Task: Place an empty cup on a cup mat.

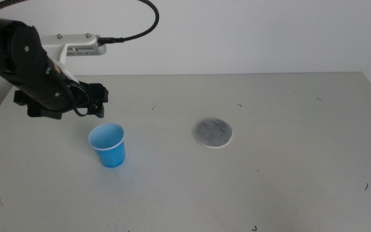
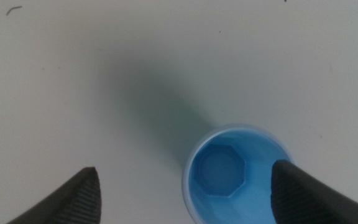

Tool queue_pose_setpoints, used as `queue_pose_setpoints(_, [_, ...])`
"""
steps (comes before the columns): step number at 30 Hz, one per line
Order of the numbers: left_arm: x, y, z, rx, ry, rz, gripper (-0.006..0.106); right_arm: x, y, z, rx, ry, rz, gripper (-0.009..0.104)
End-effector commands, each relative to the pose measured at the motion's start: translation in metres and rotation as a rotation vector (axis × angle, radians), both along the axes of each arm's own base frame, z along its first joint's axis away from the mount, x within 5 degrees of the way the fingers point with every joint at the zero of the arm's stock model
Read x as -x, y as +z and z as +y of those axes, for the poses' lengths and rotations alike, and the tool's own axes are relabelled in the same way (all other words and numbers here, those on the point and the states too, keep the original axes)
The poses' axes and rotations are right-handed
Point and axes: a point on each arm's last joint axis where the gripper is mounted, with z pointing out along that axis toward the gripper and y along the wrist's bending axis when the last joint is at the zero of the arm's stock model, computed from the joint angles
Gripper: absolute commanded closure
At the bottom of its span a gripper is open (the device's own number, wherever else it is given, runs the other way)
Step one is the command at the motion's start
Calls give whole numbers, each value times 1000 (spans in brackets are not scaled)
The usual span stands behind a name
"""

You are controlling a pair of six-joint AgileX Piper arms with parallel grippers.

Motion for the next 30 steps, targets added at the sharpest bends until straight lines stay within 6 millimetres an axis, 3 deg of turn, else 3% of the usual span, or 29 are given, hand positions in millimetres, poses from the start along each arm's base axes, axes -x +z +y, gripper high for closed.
queue_pose_setpoints(1, [-5, 16, -1, 26, 3, -83, -5, 2, 12, 0, 23, 4, -108, 1])
queue_pose_setpoints(11, [-27, -38, -6, -4, -11, 47, -5, 2, 12, 0, 23, 4, -108, 1])
queue_pose_setpoints(17, [-32, -56, -7, -20, -20, 88, 1, 2, 12, 0, 23, 4, -108, 1])
queue_pose_setpoints(19, [-33, -58, -7, -21, -20, 92, 13, 2, 12, 0, 23, 4, -108, 1])
queue_pose_setpoints(24, [-33, -59, -8, -16, -18, 96, 62, 2, 12, 0, 23, 4, -108, 1])
queue_pose_setpoints(27, [-32, -59, -8, -6, -12, 109, 85, 2, 12, 0, 23, 4, -108, 1])
queue_pose_setpoints(30, [-29, -59, -8, -4, -10, 133, 100, 2, 12, 0, 23, 4, -108, 1])
